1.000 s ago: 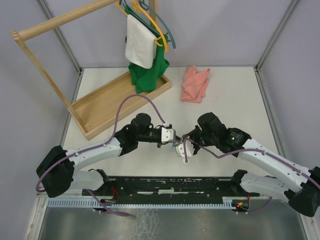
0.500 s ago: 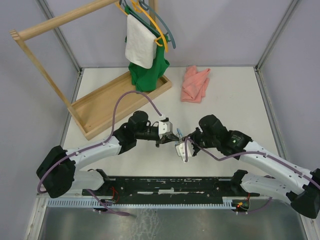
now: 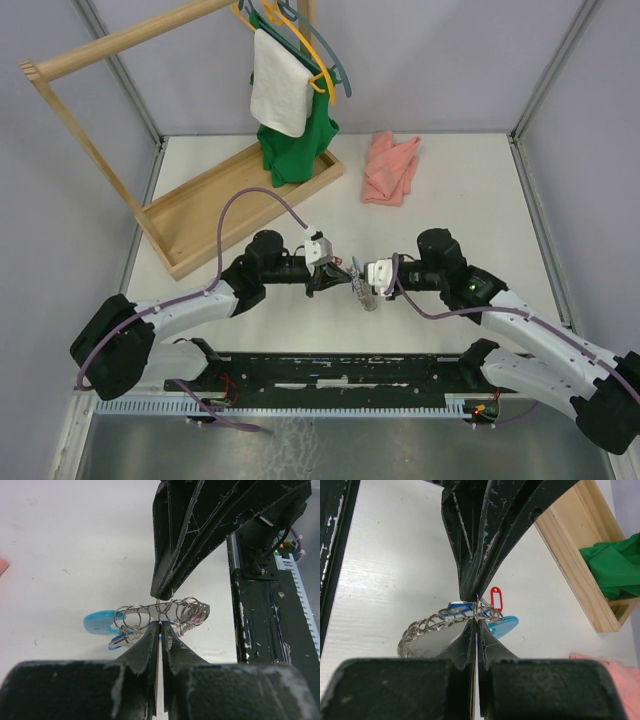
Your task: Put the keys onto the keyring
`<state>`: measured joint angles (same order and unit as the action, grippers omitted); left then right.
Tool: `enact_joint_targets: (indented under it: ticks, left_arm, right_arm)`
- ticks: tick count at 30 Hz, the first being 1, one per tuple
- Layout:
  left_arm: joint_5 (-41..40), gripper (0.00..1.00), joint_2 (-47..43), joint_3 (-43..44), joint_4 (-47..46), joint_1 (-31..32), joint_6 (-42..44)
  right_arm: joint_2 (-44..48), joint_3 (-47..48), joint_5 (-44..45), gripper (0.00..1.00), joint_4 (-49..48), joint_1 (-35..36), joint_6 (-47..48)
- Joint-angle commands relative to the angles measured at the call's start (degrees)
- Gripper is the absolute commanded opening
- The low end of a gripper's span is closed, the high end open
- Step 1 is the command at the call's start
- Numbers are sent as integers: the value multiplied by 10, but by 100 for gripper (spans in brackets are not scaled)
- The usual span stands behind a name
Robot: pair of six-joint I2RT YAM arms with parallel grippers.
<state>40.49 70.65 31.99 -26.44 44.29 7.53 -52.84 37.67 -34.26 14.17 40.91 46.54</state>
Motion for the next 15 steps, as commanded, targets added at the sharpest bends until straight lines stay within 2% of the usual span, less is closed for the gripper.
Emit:
enact_joint_targets:
  ticks: [1, 7, 11, 15]
  left_arm:
    - [-3, 9, 18, -18, -92, -3, -69]
    - [3, 10, 48, -28, -151, -4, -104]
    - [-1, 17, 79, -39, -208, -3, -134]
    - [-18, 25, 85, -68, -269, -4, -153]
  right_arm:
    - [15, -28, -56, 1, -179, -11, -110]
    - [10, -71, -67, 1, -300, -14, -194]
    - [1, -87, -68, 1, -358, -15, -225]
    - [3, -96, -60, 1, -364, -20, -228]
